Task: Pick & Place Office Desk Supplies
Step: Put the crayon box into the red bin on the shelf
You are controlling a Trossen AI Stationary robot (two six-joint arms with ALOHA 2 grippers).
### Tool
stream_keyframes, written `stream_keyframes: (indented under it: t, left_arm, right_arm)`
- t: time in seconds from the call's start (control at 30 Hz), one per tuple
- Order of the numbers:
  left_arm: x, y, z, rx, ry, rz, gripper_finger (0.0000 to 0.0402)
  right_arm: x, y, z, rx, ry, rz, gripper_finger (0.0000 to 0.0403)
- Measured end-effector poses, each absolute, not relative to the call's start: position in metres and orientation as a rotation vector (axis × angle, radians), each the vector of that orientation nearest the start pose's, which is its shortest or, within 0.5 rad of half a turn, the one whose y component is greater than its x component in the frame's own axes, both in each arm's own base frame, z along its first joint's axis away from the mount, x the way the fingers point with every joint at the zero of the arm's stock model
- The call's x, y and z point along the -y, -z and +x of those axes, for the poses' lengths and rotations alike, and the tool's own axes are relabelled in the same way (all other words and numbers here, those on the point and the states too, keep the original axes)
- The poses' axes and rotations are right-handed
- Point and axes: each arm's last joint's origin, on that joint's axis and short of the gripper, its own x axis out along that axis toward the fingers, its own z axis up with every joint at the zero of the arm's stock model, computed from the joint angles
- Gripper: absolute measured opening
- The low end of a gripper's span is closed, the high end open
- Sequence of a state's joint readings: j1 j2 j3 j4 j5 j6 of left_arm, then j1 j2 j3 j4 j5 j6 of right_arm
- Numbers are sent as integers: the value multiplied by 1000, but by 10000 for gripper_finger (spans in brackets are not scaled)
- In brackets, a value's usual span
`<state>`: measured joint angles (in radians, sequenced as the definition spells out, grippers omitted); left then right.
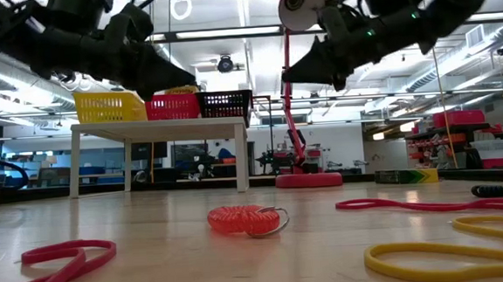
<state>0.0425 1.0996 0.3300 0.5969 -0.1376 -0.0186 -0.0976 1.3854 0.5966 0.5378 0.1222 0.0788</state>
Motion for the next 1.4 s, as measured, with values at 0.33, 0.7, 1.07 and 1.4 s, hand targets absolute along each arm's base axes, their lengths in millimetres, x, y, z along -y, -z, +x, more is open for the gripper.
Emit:
stream_keyframes:
  t: [0.33, 0.7, 1.07, 1.4]
  left_arm:
    - [41, -216, 215, -767, -210, -225, 31]
    - [119, -227, 182, -1222, -355, -578, 118]
    - [127, -194, 134, -1314, -440, -767, 203]
    - [122, -150, 117, -1406, -426, -803, 212]
  right_arm:
    - [22, -201, 273, -216, 184, 31, 5]
    - [22, -210, 274, -153, 129, -109, 9]
    - [20, -210, 275, -141, 68, -148, 19]
    - [20, -212, 275, -127, 69, -155, 9]
